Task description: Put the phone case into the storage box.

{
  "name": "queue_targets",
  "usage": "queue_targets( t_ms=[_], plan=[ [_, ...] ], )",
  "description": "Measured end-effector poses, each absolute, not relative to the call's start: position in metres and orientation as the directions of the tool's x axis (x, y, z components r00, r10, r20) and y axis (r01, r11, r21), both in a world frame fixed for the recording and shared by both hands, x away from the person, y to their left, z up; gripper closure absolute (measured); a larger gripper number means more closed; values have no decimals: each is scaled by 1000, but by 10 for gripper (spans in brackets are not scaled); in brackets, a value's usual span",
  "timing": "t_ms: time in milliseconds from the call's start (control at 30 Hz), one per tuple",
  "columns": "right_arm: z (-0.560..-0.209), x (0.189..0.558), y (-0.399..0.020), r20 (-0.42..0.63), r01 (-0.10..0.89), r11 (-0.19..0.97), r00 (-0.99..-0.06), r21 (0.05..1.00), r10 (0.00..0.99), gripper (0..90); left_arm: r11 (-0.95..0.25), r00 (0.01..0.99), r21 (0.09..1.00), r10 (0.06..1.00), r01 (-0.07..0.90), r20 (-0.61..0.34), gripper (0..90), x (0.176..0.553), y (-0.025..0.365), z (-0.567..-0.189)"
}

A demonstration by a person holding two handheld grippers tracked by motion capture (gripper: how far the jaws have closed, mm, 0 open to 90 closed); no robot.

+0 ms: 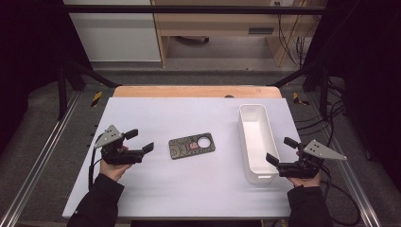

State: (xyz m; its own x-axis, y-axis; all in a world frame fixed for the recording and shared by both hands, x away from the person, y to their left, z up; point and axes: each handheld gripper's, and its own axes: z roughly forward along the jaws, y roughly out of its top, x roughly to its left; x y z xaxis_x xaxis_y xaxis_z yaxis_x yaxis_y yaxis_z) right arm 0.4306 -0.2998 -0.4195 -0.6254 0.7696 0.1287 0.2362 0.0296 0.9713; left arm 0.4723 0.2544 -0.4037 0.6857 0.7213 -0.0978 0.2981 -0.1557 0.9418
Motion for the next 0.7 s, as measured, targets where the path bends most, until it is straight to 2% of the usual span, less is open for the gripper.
queue_targets(
  t_ms=[300, 700],
  plan=[
    [-419, 430, -300, 129, 236, 30, -626, 971, 769, 2, -185, 682, 935, 727, 303, -77, 252, 485, 234, -407],
    [-419, 430, -300, 125, 235, 34, -626, 971, 770, 2, -201, 653, 927, 755, 315, -58, 489, 503, 216, -410]
  ],
)
